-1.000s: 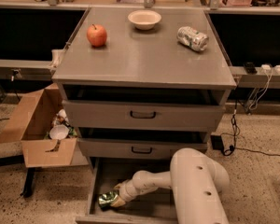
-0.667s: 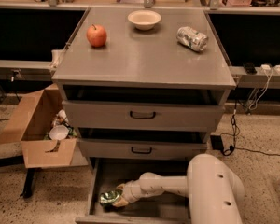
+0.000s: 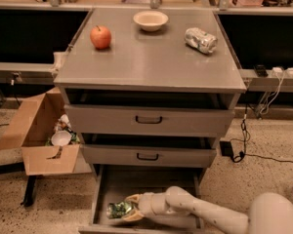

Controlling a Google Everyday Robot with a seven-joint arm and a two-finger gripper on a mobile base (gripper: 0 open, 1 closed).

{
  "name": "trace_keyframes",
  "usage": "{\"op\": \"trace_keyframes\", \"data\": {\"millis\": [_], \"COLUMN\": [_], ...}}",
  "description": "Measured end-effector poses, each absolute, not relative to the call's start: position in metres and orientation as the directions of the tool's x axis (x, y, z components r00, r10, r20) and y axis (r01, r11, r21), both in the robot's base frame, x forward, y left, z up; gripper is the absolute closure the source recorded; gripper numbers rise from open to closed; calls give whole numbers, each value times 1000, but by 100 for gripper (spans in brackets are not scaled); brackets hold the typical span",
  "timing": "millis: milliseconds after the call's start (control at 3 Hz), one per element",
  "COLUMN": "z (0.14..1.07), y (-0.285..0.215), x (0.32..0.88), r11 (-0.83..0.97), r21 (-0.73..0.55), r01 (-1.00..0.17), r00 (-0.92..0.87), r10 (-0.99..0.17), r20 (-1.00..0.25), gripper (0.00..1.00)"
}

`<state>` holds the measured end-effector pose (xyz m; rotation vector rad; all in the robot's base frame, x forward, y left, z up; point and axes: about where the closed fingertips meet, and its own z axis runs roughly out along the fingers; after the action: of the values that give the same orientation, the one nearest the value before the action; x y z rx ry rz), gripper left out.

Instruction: Pick green can from bottom drawer and place on counter

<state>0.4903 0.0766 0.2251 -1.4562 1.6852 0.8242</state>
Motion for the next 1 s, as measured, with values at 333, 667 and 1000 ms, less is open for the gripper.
{"op": "trace_keyframes", "data": {"millis": [333, 667, 1000], "z": [224, 224, 244], "y": [47, 48, 45], "x": [492, 492, 488], "r11": [205, 205, 221], "r21": [1, 2, -13], "r01": [-979, -979, -975], "r00": [-106, -106, -92], "r10": [-502, -501, -459], "r20": [-859, -859, -884], "gripper": [100, 100, 100]}}
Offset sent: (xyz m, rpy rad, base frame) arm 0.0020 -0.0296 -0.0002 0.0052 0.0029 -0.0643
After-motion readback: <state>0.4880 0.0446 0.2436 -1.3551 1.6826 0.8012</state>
